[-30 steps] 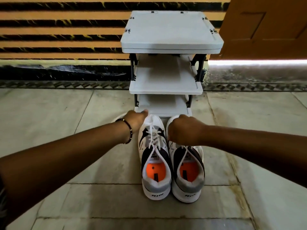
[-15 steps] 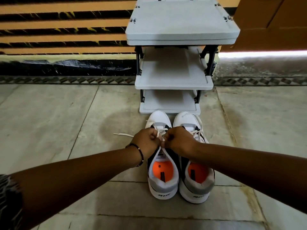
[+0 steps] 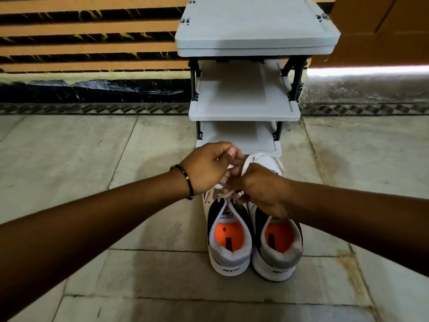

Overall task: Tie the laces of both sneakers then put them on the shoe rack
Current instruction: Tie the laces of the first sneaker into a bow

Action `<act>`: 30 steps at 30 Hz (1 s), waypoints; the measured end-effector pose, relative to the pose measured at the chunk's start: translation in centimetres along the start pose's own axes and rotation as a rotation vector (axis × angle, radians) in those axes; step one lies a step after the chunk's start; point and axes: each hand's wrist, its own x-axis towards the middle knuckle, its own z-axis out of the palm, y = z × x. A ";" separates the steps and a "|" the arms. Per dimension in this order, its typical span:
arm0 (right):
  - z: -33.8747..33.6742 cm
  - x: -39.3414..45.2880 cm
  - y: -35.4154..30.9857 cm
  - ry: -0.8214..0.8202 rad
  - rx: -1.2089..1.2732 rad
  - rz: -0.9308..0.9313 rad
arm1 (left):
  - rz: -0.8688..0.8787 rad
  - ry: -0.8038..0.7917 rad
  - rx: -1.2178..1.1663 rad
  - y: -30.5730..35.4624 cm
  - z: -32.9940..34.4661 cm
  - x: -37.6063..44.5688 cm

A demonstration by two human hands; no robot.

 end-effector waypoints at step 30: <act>-2.8 0.0 -2.9 -0.040 -0.329 -0.142 | -0.186 -0.059 -0.010 -2.1 0.3 -0.7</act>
